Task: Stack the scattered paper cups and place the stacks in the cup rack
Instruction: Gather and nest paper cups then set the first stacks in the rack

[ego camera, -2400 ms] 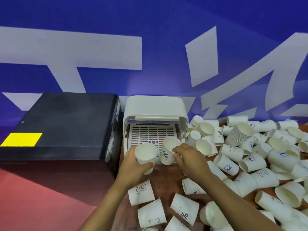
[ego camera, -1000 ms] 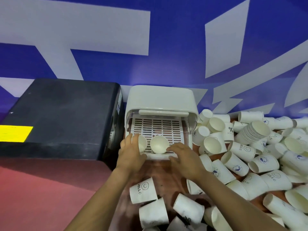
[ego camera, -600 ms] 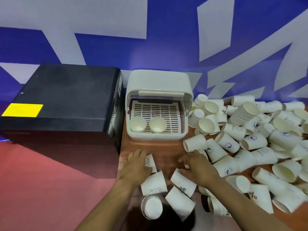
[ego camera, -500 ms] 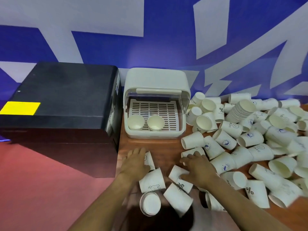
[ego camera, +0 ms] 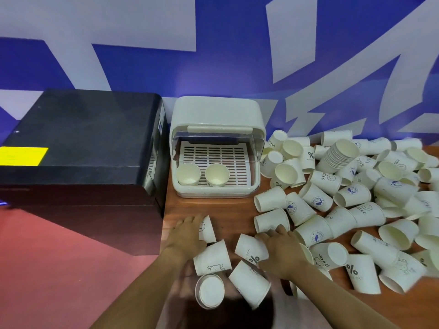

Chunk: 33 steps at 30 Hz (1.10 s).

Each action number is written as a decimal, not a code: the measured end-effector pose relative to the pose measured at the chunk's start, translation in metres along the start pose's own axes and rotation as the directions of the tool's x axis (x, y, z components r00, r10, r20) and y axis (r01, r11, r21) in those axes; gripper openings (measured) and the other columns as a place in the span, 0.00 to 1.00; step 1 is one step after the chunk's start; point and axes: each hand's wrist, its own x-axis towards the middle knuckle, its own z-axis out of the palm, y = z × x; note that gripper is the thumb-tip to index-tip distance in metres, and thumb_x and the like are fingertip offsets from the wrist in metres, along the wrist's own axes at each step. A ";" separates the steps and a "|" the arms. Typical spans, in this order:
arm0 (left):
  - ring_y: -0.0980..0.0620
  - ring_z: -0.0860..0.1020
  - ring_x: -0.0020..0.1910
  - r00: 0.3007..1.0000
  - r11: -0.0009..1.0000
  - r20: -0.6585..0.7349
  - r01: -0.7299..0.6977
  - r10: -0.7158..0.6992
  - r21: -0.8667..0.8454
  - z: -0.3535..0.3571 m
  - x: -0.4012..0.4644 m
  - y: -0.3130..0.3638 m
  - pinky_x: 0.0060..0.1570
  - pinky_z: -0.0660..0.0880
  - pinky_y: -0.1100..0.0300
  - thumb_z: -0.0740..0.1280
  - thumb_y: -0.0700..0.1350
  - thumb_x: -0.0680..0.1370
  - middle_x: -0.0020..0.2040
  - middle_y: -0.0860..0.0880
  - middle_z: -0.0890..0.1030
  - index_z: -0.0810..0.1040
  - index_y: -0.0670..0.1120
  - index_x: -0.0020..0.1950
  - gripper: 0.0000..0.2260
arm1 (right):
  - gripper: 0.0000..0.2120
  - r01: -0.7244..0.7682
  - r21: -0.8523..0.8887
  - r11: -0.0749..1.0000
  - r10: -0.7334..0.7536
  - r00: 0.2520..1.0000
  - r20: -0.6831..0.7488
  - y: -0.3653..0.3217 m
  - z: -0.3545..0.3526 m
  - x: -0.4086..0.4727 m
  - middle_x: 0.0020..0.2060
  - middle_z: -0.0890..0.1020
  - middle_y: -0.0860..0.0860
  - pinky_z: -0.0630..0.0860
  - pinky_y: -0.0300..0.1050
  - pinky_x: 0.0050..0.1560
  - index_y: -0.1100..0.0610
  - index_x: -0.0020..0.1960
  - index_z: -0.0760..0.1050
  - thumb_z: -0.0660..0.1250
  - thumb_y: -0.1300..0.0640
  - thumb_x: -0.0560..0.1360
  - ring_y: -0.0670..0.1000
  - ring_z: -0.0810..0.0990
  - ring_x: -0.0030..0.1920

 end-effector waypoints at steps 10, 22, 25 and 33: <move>0.46 0.74 0.58 0.957 0.954 -0.283 -0.141 0.063 -0.266 -0.039 -0.017 0.005 0.49 0.73 0.54 0.71 0.50 0.69 0.64 0.51 0.68 0.57 0.56 0.71 0.34 | 0.36 0.089 0.413 0.906 0.008 0.974 -0.227 -0.008 -0.042 0.010 0.57 0.67 0.46 0.74 0.43 0.54 0.45 0.71 0.63 0.63 0.38 0.64 0.49 0.72 0.59; 0.52 0.67 0.61 0.892 0.893 -0.451 -0.230 0.034 -0.388 -0.095 0.001 0.006 0.58 0.71 0.55 0.72 0.49 0.65 0.60 0.54 0.69 0.63 0.56 0.66 0.32 | 0.27 0.251 0.526 0.813 0.008 0.897 -0.441 -0.033 -0.096 0.055 0.59 0.72 0.46 0.71 0.43 0.60 0.49 0.63 0.68 0.73 0.49 0.67 0.46 0.70 0.57; 0.55 0.68 0.58 0.877 0.862 -0.481 -0.232 -0.015 -0.451 -0.103 0.003 0.003 0.54 0.67 0.62 0.73 0.44 0.66 0.60 0.54 0.66 0.63 0.53 0.68 0.33 | 0.28 0.302 0.506 0.808 0.009 0.853 -0.523 -0.037 -0.102 0.066 0.62 0.68 0.46 0.66 0.40 0.65 0.48 0.65 0.70 0.73 0.49 0.67 0.45 0.68 0.61; 0.56 0.68 0.57 0.834 0.839 -0.546 -0.238 -0.081 -0.489 -0.108 0.021 0.010 0.55 0.67 0.62 0.75 0.51 0.69 0.62 0.52 0.64 0.62 0.52 0.71 0.35 | 0.32 0.292 0.449 0.844 0.030 0.812 -0.583 -0.054 -0.110 0.095 0.62 0.67 0.46 0.64 0.34 0.56 0.51 0.66 0.65 0.74 0.48 0.66 0.46 0.69 0.60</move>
